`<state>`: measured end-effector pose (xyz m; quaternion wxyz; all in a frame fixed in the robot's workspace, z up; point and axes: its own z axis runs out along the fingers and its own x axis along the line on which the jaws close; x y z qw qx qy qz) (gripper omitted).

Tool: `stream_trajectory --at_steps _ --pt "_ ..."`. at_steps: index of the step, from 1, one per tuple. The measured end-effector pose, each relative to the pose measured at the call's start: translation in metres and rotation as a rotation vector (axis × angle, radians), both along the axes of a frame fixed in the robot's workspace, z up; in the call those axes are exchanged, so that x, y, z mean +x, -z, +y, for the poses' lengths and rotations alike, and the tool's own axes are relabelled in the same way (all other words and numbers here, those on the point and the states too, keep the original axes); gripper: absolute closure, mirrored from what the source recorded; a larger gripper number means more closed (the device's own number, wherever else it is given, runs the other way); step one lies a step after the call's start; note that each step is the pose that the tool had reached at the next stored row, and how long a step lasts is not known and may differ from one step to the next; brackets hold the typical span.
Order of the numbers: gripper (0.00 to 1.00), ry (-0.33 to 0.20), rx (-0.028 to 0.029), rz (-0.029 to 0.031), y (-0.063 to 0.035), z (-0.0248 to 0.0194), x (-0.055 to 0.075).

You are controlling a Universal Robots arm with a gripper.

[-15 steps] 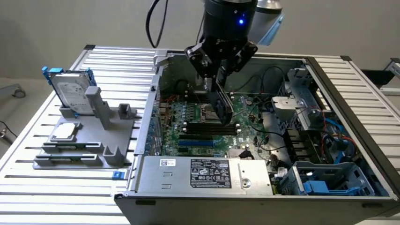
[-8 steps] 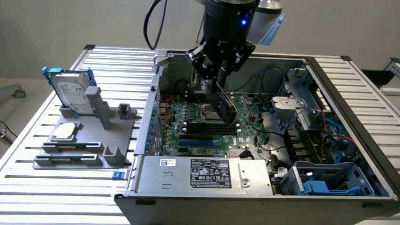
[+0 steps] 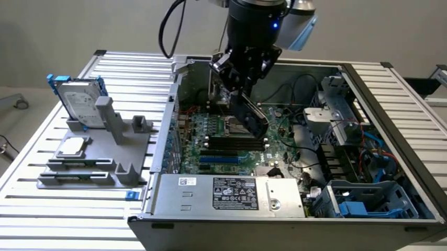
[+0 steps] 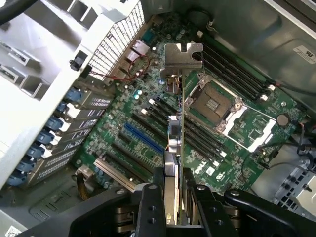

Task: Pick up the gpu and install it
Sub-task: 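Insert the gpu into the slot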

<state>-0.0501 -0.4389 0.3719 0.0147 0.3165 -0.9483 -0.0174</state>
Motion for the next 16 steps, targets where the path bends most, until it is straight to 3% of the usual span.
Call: stream_trajectory --at_steps 16 --pt "0.74 -0.291 0.0000 0.0001 0.0036 0.0000 0.0000"
